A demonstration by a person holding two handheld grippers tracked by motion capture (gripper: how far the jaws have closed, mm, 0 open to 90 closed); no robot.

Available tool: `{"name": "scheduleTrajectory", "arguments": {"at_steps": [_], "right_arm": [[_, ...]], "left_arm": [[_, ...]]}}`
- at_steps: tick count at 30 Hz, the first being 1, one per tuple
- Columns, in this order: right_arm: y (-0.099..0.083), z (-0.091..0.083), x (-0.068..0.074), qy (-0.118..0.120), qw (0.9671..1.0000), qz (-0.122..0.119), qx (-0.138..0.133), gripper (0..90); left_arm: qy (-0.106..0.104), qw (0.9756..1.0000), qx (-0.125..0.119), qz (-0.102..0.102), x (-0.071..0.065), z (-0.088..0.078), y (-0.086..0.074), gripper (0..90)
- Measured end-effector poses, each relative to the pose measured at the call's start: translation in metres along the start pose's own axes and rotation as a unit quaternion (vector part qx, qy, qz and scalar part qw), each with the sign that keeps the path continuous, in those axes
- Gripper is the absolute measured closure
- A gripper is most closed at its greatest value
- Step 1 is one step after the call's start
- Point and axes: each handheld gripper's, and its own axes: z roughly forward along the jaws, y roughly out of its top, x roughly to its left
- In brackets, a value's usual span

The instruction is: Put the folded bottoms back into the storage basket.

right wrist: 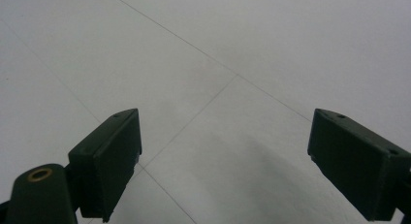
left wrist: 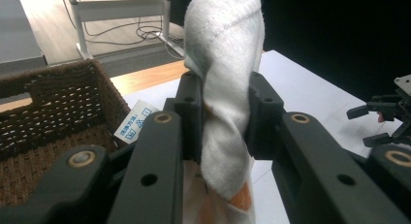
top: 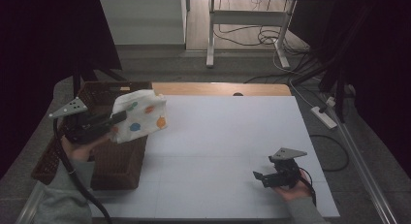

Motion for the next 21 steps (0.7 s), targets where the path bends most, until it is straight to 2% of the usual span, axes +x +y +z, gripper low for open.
{"name": "scheduleTrajectory", "arguments": {"at_steps": [21], "right_arm": [[0.000,0.000,0.000,-0.001,1.0000,0.001,-0.001,12.1]], "left_arm": [[0.027,0.9995,-0.006,-0.015,0.016,-0.020,-0.006,70.9]]}}
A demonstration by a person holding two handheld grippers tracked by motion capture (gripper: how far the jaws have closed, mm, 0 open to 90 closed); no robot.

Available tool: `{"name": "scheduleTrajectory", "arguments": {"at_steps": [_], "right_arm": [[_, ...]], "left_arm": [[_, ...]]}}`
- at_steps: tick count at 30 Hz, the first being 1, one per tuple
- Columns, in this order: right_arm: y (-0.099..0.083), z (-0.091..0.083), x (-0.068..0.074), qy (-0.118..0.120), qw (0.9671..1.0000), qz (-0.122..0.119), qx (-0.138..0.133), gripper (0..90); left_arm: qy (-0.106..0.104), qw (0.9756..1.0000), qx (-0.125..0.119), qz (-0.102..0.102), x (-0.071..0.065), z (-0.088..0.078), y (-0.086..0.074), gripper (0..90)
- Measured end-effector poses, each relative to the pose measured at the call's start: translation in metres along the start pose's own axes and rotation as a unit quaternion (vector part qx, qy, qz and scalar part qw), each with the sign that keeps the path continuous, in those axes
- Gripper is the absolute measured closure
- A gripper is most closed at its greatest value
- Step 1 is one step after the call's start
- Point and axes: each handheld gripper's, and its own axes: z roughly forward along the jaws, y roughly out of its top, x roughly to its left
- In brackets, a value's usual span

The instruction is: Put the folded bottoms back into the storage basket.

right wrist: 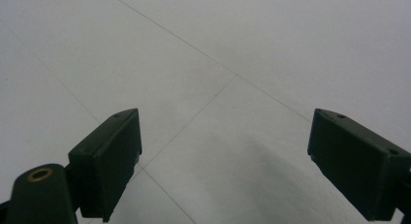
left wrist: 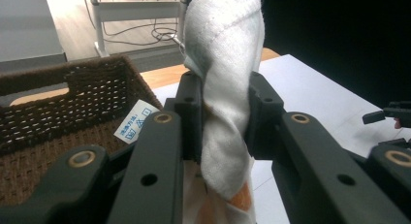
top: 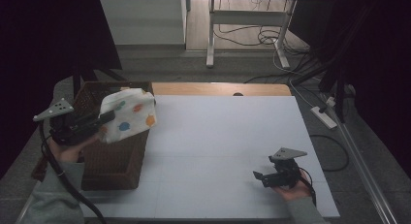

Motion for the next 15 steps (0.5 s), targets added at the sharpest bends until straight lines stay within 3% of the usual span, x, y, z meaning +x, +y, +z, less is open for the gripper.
{"name": "scheduleTrajectory", "arguments": {"at_steps": [15], "right_arm": [[0.000,0.000,0.000,0.000,1.0000,0.000,0.002,12.1]], "left_arm": [[0.021,0.9997,0.001,-0.011,0.013,-0.008,-0.003,70.9]]}}
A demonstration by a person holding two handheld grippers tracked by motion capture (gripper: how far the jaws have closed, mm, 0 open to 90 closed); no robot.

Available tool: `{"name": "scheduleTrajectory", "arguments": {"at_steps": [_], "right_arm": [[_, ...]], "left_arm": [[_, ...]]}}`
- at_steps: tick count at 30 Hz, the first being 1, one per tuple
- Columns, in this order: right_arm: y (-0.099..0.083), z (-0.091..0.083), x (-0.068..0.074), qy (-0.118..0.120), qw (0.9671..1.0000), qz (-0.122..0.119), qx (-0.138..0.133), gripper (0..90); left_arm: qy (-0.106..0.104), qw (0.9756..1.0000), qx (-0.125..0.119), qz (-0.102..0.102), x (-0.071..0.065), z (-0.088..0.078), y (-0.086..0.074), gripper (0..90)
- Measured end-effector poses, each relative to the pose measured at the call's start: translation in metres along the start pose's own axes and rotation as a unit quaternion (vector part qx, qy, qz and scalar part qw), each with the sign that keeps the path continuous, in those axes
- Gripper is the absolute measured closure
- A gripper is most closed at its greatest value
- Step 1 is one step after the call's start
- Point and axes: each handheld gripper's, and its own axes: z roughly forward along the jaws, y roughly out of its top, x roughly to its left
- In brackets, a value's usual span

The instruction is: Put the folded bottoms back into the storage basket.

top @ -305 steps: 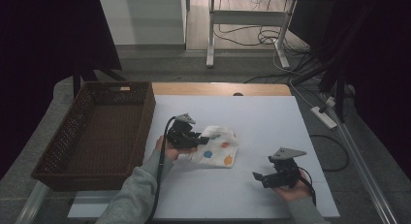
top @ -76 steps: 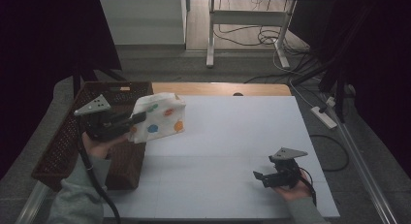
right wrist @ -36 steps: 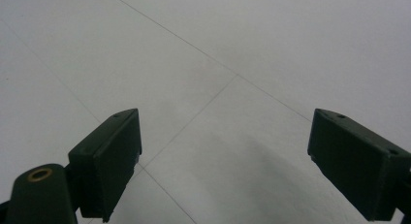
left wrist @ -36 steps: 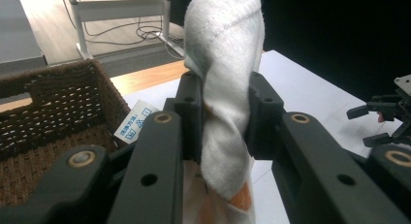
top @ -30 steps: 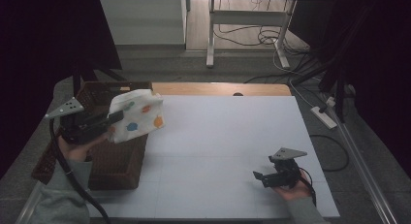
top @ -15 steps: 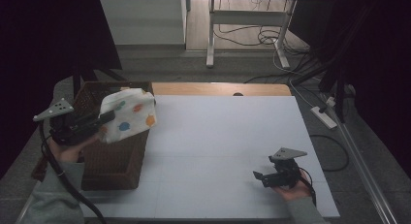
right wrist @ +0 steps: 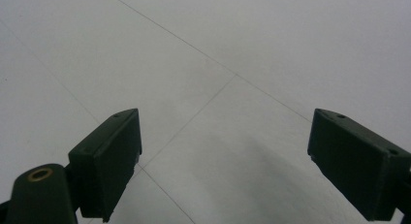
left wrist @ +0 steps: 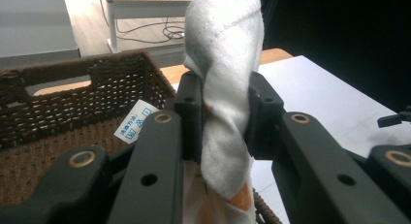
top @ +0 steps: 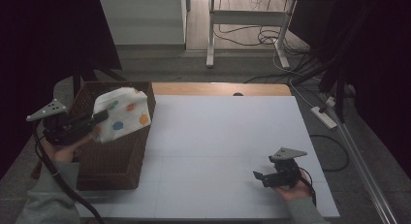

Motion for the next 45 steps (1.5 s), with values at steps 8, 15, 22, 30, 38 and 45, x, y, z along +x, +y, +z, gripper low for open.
{"name": "scheduleTrajectory", "arguments": {"at_steps": [8,15,22,30,38,45], "right_arm": [[0.000,0.000,0.000,-0.001,1.0000,0.000,0.001,12.3],[0.000,0.001,0.000,-0.001,1.0000,-0.001,0.001,12.3],[0.000,0.001,0.000,-0.002,1.0000,-0.002,0.003,12.3],[0.000,0.001,0.000,-0.003,1.0000,-0.002,0.003,12.4],[0.000,0.001,0.001,-0.003,1.0000,-0.002,0.004,12.5],[0.000,0.001,0.000,-0.004,1.0000,-0.002,0.004,12.5]], "left_arm": [[0.011,0.9999,0.008,-0.005,0.009,-0.004,-0.002,70.9],[0.021,0.9996,0.013,-0.016,0.020,-0.007,-0.007,70.9],[0.033,0.9989,0.026,-0.022,0.030,-0.009,-0.011,70.9],[0.045,0.9973,0.050,-0.029,0.040,-0.007,-0.020,70.8],[0.049,0.9950,0.082,-0.029,0.046,0.005,-0.030,70.7],[0.051,0.9924,0.108,-0.031,0.050,0.016,-0.036,70.4]]}}
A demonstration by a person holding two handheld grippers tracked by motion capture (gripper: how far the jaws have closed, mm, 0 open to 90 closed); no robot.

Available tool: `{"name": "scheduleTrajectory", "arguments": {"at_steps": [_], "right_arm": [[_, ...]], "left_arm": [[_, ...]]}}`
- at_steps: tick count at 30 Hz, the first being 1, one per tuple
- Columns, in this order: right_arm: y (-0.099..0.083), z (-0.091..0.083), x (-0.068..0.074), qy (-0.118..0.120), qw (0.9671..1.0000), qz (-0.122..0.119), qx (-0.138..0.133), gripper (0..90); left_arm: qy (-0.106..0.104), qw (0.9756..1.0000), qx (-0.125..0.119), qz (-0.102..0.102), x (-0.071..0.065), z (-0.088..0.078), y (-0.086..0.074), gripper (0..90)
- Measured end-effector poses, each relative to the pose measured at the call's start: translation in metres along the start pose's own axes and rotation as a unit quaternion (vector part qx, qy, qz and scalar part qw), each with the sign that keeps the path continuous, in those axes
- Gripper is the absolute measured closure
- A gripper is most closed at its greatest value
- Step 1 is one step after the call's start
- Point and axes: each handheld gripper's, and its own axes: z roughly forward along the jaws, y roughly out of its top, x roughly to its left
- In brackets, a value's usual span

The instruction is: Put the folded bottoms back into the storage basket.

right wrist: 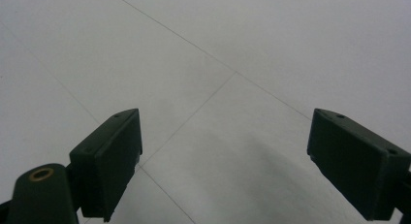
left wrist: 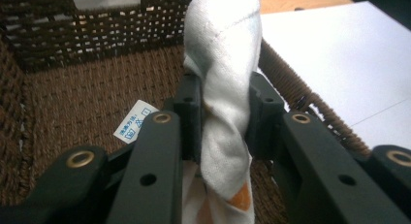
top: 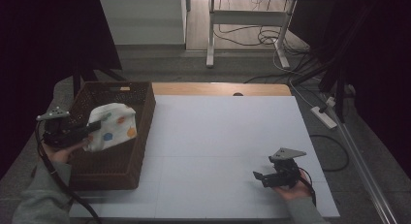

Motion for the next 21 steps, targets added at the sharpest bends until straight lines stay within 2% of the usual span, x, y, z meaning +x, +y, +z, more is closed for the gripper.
{"name": "scheduleTrajectory", "arguments": {"at_steps": [9,21], "right_arm": [[0.000,0.000,0.000,-0.001,1.0000,0.000,0.001,12.5],[0.000,0.000,0.000,0.000,1.0000,0.000,0.001,12.5]], "left_arm": [[0.002,0.9995,0.031,0.002,0.002,0.012,-0.001,70.3],[0.004,0.9976,0.069,0.007,0.004,0.026,0.001,69.5]]}}
